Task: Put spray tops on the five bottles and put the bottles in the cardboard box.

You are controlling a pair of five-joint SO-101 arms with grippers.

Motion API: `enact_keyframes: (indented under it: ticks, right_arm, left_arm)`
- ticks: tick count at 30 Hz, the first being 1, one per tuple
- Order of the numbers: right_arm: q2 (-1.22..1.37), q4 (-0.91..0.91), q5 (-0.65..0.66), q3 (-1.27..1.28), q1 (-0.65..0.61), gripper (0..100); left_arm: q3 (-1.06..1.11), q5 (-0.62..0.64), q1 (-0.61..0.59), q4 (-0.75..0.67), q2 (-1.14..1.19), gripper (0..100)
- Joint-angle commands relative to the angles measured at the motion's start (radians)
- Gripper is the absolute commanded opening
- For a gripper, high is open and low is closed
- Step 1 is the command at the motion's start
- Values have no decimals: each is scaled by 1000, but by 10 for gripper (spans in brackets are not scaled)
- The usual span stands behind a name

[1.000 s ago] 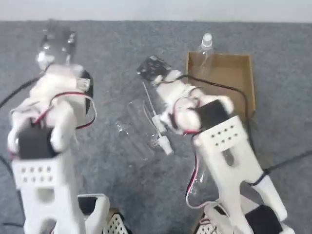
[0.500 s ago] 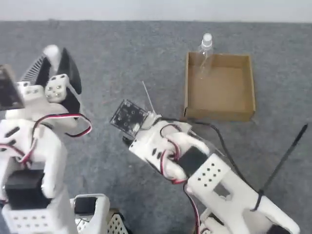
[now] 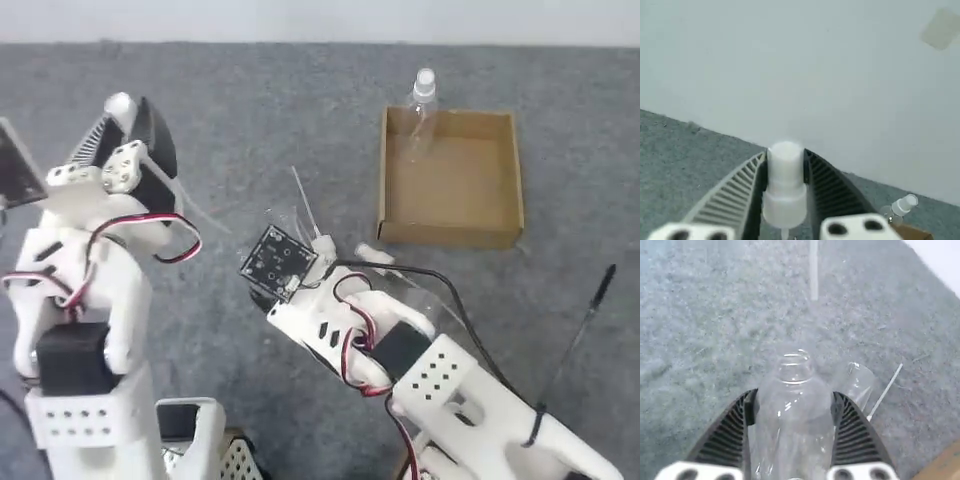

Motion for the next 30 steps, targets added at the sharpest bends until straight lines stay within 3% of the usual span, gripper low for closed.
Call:
enact_keyframes:
  ticks: [1, 17, 24, 30]
  right_arm:
    - [-47, -76, -15, 9, -4, 6]
    - [-51, -88, -20, 17, -1, 6]
    - [-51, -171, -247, 18, 88, 6]
    - [-51, -188, -253, 29, 91, 6]
  left_arm:
    - [-24, 14, 61, 37, -20, 12]
    - [142, 12, 118, 71, -20, 12]
    - [223, -2, 120, 75, -51, 12]
    - [326, -89, 249, 68, -184, 12]
